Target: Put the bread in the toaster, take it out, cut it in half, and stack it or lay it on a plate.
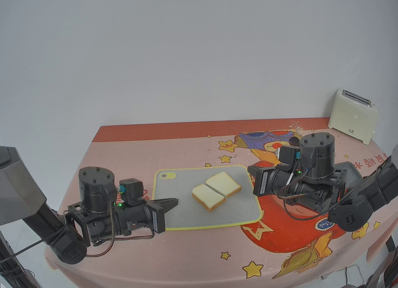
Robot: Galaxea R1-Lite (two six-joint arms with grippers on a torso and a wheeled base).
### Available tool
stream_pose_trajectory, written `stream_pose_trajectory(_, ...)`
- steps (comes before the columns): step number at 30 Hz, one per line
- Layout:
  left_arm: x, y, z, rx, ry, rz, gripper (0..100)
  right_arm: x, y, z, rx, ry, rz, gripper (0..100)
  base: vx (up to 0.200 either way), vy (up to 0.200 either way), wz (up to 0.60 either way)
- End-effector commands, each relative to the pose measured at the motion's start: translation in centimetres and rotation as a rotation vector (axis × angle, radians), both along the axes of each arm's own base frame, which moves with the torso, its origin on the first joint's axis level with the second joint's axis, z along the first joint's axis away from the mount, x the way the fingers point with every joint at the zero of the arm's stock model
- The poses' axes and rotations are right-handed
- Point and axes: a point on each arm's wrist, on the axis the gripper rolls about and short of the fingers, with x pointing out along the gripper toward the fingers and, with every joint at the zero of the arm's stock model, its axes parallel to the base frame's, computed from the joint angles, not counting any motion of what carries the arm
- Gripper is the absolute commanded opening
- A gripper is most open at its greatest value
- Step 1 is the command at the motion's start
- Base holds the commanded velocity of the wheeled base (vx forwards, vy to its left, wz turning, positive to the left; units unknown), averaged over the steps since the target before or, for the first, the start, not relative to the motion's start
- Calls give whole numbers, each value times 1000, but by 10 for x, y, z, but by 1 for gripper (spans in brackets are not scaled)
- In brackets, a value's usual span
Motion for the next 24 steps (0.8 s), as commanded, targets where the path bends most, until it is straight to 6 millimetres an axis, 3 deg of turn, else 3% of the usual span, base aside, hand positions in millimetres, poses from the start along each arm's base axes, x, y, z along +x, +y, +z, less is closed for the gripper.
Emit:
stream_pose_trajectory(1, 16, -9, 16, -2, -27, 26, 0, 0, 9, 4, 38, 8, -2, 0, 0, 0, 0)
stream_pose_trajectory(7, 24, -13, 21, 17, 6, 26, 0, 18, 17, -22, 35, 102, -40, 0, 0, 0, 0)
stream_pose_trajectory(24, 27, -19, -4, 82, 121, 7, 0, 34, 16, -42, 3, 147, -80, 0, 0, 0, 0)
